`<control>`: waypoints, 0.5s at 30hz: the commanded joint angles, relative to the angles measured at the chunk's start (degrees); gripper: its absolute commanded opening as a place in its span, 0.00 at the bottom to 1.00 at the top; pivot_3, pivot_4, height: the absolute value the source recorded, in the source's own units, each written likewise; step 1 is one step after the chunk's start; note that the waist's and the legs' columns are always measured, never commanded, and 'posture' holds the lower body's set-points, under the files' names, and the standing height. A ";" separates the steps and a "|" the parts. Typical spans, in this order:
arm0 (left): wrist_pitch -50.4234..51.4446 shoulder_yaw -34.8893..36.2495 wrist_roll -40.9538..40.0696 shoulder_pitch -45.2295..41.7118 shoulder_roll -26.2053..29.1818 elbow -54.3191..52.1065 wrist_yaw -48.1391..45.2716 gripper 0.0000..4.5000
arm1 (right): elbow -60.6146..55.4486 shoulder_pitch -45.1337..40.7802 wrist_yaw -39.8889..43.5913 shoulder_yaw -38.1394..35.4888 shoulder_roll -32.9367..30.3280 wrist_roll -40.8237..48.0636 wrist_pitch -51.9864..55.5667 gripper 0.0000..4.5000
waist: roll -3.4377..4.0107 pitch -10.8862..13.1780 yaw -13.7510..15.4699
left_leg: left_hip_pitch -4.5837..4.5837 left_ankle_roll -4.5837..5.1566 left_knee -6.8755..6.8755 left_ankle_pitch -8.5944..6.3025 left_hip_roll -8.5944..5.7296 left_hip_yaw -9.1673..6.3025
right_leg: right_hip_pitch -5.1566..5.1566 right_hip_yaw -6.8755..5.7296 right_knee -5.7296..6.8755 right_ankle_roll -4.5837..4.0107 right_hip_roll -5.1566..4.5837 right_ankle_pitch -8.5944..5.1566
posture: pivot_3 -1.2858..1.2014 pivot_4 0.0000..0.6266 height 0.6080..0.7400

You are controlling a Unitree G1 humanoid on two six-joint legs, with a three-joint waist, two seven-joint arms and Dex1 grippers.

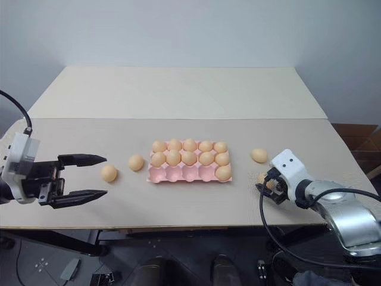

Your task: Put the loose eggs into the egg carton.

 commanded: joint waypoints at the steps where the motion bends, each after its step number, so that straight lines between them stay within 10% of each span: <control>1: -1.01 0.41 0.13 -0.61 0.43 -0.48 -0.37 1.00 | 1.04 -1.86 -0.62 0.18 1.26 -0.45 1.38 0.62 | 0.00 0.00 -0.01 | -0.01 0.00 0.00 0.00 0.01 0.00 | 0.00 -0.01 -0.01 -0.01 0.01 0.00 | 0.52 0.24 1.00; 5: -1.05 0.24 0.19 -1.02 0.53 -0.45 -0.46 1.00 | -2.54 -2.98 -1.85 -1.77 1.92 -0.61 2.32 0.41 | 0.00 0.00 -0.03 | -0.01 0.00 0.01 0.00 0.01 0.00 | 0.02 -0.01 -0.02 0.04 0.01 0.04 | 0.52 0.24 1.00; 15: -1.28 0.41 0.71 -1.20 0.70 0.45 -0.98 1.00 | -19.03 -13.18 0.19 5.01 7.42 7.56 5.56 0.41 | -0.05 -0.02 -0.75 | 0.01 0.00 0.00 0.00 0.09 -0.06 | 0.01 -0.04 0.00 0.13 0.07 -0.01 | 0.52 0.24 1.00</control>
